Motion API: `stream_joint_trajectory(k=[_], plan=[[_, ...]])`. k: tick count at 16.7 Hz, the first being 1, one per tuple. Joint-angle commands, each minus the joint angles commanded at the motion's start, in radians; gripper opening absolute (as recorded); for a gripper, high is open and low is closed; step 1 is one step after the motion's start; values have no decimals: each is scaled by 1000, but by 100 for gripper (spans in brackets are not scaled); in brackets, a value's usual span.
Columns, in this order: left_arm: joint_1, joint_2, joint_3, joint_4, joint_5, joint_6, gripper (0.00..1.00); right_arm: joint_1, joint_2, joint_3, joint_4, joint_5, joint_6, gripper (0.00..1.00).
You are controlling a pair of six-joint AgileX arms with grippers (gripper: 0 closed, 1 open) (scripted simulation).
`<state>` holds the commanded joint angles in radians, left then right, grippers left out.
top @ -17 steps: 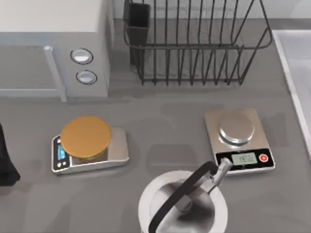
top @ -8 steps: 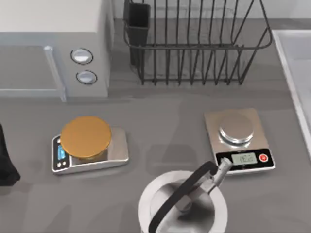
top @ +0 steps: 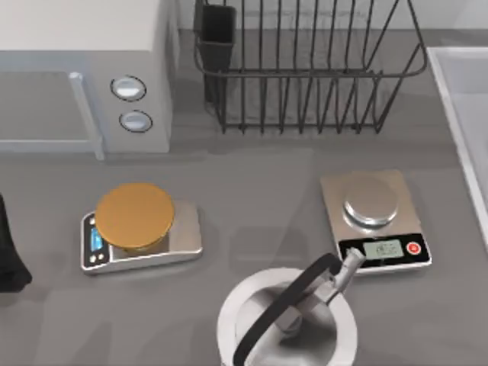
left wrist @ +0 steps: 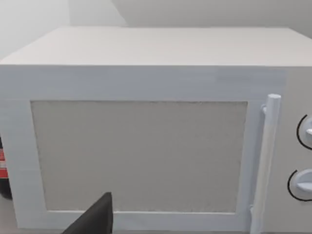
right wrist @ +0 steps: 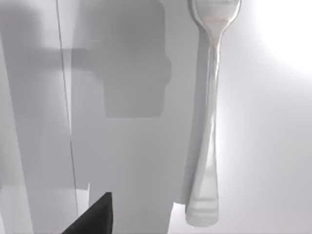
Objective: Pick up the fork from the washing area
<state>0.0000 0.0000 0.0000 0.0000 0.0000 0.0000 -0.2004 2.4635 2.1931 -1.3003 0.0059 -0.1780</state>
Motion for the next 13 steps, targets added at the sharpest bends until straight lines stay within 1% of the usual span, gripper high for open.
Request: stream_joint_trajectory(k=[4,11,13], plan=[[0,0,0,0,0,0,100,6,17,-29,41,1,1,100],[0,0,0,0,0,0,100,2,150,-206,371,2,2,100],[0,0,0,0,0,0,100,1,179,-242,425,2,3,100]])
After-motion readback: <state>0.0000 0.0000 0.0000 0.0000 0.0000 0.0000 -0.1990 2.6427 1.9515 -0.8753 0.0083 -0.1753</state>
